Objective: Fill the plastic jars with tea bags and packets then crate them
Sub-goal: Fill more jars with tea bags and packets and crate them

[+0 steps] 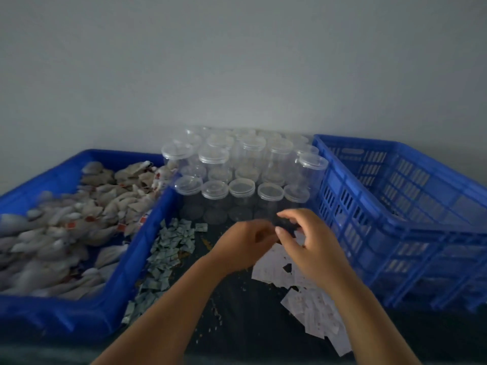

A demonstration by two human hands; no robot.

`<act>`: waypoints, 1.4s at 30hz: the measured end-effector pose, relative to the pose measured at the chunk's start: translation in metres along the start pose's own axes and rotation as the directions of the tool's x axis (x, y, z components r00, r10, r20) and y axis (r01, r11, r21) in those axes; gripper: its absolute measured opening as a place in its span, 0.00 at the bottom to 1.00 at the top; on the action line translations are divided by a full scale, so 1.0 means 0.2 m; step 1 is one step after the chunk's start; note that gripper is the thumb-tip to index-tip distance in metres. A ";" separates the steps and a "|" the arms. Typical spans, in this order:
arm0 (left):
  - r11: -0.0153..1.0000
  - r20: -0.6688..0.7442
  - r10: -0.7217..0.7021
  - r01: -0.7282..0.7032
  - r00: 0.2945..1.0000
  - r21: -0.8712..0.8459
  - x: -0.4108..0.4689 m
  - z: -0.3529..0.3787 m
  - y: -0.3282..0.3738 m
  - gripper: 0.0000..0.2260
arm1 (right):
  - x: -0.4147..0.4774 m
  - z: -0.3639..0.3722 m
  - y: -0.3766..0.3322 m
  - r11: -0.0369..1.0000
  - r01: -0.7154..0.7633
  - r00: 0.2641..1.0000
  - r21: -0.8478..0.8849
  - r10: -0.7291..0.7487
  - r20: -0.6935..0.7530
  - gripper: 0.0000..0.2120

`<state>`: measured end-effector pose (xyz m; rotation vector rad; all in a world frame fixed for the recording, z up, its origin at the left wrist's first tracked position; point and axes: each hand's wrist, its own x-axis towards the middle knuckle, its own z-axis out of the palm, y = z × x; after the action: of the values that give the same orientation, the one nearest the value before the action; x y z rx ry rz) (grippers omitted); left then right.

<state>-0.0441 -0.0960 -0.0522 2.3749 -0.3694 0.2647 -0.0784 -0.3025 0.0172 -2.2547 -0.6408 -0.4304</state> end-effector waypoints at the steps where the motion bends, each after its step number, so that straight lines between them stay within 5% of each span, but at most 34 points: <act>1: 0.997 -0.026 -0.078 0.078 0.997 0.026 -0.05 0.00 -0.08 0.05 | 0.01 0.06 0.02 0.991 -0.118 0.991 0.069 0.114 0.068 0.16; 6: 0.909 -0.220 -0.413 0.413 0.884 -0.050 -0.30 0.05 -0.53 0.16 | 0.20 0.32 0.02 0.933 -0.341 0.918 0.117 0.304 0.256 0.29; 10: 0.873 -0.348 -0.467 0.362 0.813 -0.327 -0.28 0.07 -0.59 0.21 | 0.47 0.49 -0.02 0.929 -0.352 0.903 0.113 0.306 0.302 0.40; 15: 0.900 -0.333 -0.406 0.309 0.851 -0.307 -0.31 0.08 -0.59 0.19 | 0.82 0.69 -0.10 0.889 -0.404 0.909 0.214 0.364 0.202 0.54; 19: 0.907 -0.338 -0.395 0.304 0.855 -0.291 -0.31 0.08 -0.59 0.21 | 0.97 0.82 -0.12 0.901 -0.425 0.890 0.083 0.400 0.218 0.64; 25: 0.913 -0.334 -0.393 0.320 0.857 -0.253 -0.32 0.09 -0.57 0.20 | 1.05 0.88 -0.09 0.925 -0.366 0.919 -0.105 0.377 0.117 0.52; 29: 0.912 -0.329 -0.392 0.317 0.859 -0.259 -0.32 0.09 -0.59 0.20 | 0.94 0.84 -0.08 0.931 -0.274 0.950 0.241 0.301 -0.082 0.43; 34: 0.903 -0.354 -0.393 0.283 0.849 -0.323 -0.31 0.10 -0.60 0.24 | 0.43 0.82 -0.06 0.687 -0.205 0.935 0.697 0.348 -0.068 0.41; 38: 0.870 -0.319 -0.408 0.259 0.855 -0.420 -0.30 0.08 -0.61 0.20 | -0.14 0.86 0.00 0.554 -0.296 0.889 0.778 0.458 0.012 0.38; 42: 0.860 -0.266 -0.422 0.289 0.867 -0.421 -0.31 0.05 -0.56 0.27 | -0.33 0.86 0.07 0.576 -0.306 0.925 0.758 0.369 0.093 0.36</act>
<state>-0.0636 -0.0111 -0.1476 1.9230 0.1902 0.3941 -0.1055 -0.2053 -0.1377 -1.4613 -0.2432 -0.0141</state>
